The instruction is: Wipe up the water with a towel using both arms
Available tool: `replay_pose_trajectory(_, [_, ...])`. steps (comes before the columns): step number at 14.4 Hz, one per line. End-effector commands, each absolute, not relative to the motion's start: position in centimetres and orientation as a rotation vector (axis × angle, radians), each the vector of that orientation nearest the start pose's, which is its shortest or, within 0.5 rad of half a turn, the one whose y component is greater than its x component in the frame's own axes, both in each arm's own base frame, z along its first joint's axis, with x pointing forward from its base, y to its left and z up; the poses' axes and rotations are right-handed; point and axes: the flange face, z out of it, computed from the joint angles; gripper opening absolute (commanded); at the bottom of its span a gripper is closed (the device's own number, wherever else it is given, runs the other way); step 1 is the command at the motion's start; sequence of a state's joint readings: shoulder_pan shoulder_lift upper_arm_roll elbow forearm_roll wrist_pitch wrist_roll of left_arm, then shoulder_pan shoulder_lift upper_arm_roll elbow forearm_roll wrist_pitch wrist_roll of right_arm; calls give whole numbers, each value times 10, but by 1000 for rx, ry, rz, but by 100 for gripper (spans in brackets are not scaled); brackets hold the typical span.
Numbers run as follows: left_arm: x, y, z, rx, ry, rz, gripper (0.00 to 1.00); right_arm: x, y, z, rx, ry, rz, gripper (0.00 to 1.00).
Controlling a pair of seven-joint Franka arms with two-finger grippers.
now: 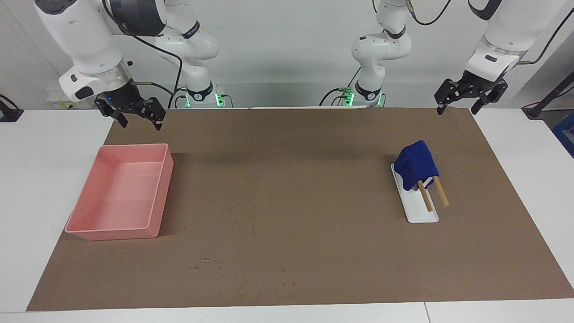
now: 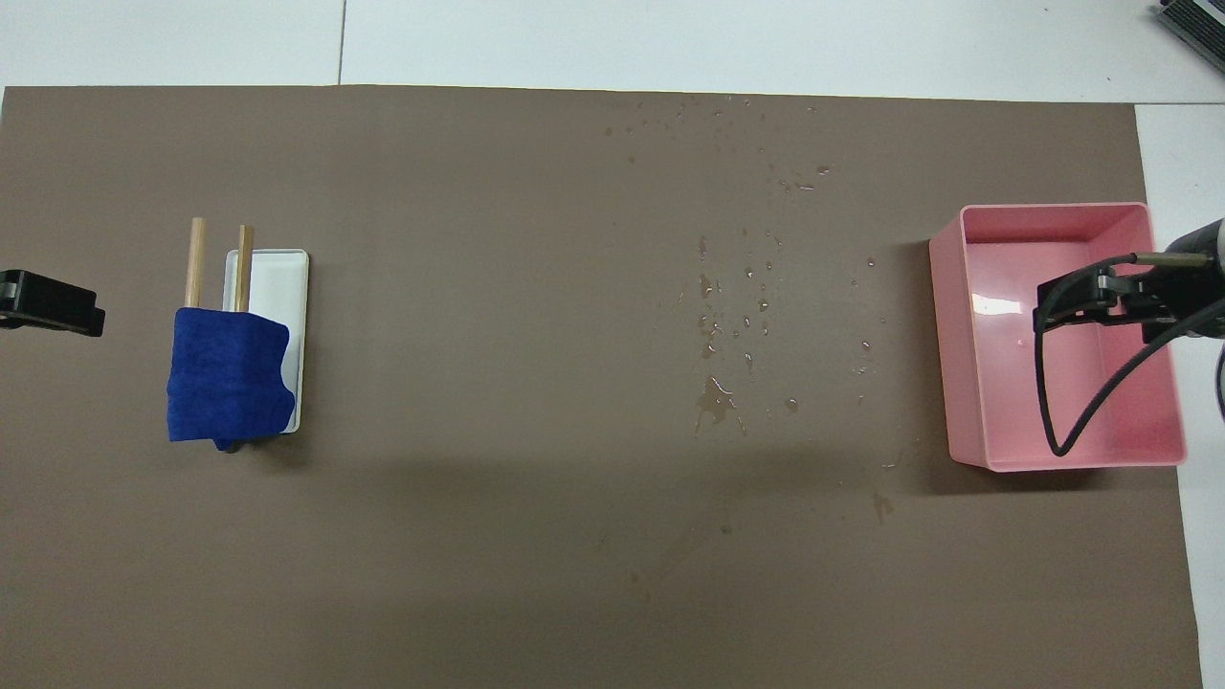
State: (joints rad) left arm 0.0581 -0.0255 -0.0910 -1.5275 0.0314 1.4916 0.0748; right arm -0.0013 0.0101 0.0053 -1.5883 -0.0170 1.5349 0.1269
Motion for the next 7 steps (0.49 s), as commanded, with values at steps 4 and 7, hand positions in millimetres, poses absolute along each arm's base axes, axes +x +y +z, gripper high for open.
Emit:
replay_pose_trajectory(4, [529,-12,653,-3102,180,9,100,546,0,608,-3148,172,91,100])
replay_pose_trajectory(7, [530,-12,652,-3103,180,14,100,547,1,607,-3148,171,86,100])
